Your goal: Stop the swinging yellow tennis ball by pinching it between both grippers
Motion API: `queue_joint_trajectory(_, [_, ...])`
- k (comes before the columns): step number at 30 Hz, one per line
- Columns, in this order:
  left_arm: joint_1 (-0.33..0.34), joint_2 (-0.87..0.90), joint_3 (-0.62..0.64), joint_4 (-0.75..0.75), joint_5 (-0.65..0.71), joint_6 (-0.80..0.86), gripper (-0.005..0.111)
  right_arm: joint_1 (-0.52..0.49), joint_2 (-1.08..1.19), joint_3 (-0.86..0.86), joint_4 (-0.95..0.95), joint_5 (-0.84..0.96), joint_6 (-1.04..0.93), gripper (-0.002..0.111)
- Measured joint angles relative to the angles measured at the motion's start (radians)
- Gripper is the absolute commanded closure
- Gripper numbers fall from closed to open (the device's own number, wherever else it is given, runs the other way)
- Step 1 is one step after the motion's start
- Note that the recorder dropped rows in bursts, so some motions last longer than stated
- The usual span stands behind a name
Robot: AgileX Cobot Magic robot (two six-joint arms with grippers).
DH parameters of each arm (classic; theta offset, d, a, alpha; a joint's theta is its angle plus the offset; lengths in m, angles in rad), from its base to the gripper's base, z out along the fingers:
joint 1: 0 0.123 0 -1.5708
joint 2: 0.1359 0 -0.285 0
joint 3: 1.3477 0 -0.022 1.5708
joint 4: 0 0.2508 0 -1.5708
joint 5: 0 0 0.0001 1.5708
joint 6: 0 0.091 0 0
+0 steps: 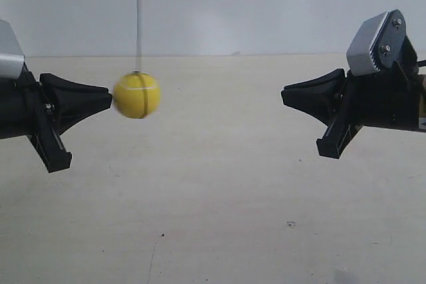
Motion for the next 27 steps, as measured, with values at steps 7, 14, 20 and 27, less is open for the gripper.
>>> queue_joint_trajectory(7, [0.000,0.000,-0.010,0.011,-0.014,0.000,0.102,0.000,0.000,-0.002,0.002,-0.068,-0.019,0.108])
queue_joint_trajectory(14, [0.000,0.000,-0.010,0.019,-0.044,0.002,0.102,0.000,0.000,-0.002,0.022,-0.071,-0.047,0.108])
queue_joint_trajectory(20, [0.000,0.000,-0.010,0.023,-0.051,0.018,0.102,0.000,0.000,-0.002,0.040,-0.060,-0.058,0.108])
queue_joint_trajectory(27, [0.000,0.016,-0.010,0.090,-0.137,0.013,0.102,0.000,0.000,-0.002,0.030,-0.094,-0.051,0.108])
